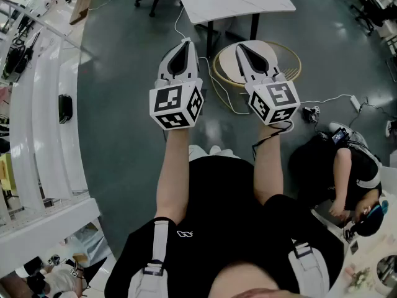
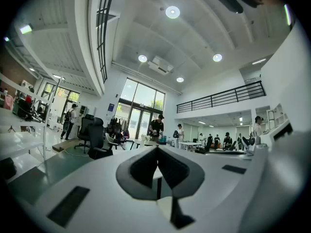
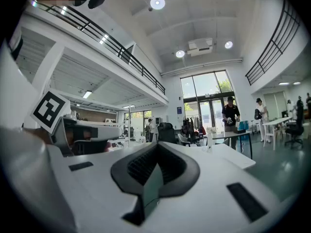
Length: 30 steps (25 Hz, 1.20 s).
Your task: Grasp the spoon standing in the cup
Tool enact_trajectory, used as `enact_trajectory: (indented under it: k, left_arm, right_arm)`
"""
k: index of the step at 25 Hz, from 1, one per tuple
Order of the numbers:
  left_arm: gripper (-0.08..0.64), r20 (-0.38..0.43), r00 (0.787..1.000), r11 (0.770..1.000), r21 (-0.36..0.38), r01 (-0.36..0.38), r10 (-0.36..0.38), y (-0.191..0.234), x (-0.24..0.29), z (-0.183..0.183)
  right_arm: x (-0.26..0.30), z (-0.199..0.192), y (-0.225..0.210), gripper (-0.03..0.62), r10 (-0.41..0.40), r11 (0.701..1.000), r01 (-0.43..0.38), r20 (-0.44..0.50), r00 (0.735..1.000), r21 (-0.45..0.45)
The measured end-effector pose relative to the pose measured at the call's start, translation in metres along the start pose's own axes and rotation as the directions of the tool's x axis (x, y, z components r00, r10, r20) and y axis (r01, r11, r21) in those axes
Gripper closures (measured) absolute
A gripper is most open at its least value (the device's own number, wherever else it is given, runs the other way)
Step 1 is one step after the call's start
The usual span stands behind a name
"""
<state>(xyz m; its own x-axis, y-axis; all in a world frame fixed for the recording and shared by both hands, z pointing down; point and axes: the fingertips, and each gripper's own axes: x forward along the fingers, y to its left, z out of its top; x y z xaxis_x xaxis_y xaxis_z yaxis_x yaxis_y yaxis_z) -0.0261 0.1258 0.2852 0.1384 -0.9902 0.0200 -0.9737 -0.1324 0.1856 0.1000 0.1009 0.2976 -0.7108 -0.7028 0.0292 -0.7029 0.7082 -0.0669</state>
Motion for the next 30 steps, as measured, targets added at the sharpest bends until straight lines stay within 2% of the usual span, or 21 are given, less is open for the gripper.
enact_trajectory:
  k: [5,10,13,21,30]
  left_arm:
    - [0.545,-0.015,1.0,1.0,-0.003,0.013,-0.013,-0.004,-0.002,-0.007]
    - [0.545,-0.019,0.999,0.999,-0.018,0.041,-0.041,-0.013,-0.002,-0.009]
    - [0.545,-0.021,0.998,0.998,-0.013,0.061,-0.061,-0.021,0.0,-0.008]
    - [0.545,0.018,0.997,0.996,-0.048,0.072,-0.071,-0.025,0.003,-0.002]
    - [0.545,0.033,0.998,0.998,-0.029,0.051,-0.05,-0.016,0.013,0.007]
  right_arm:
    - [-0.006,0.001,0.002,0.586,-0.001,1.0,0.001,0.004,1.0,-0.008]
    - [-0.017,0.019,0.008,0.586,0.013,1.0,-0.01,0.105,0.994,-0.024]
    - [-0.019,0.02,0.007,0.586,-0.011,0.997,0.018,0.09,0.996,-0.077]
    - [-0.028,0.028,-0.018,0.586,-0.07,0.995,0.077,0.098,0.993,-0.07]
    - [-0.013,0.042,-0.023,0.586,-0.035,0.995,0.045,0.111,0.993,-0.089]
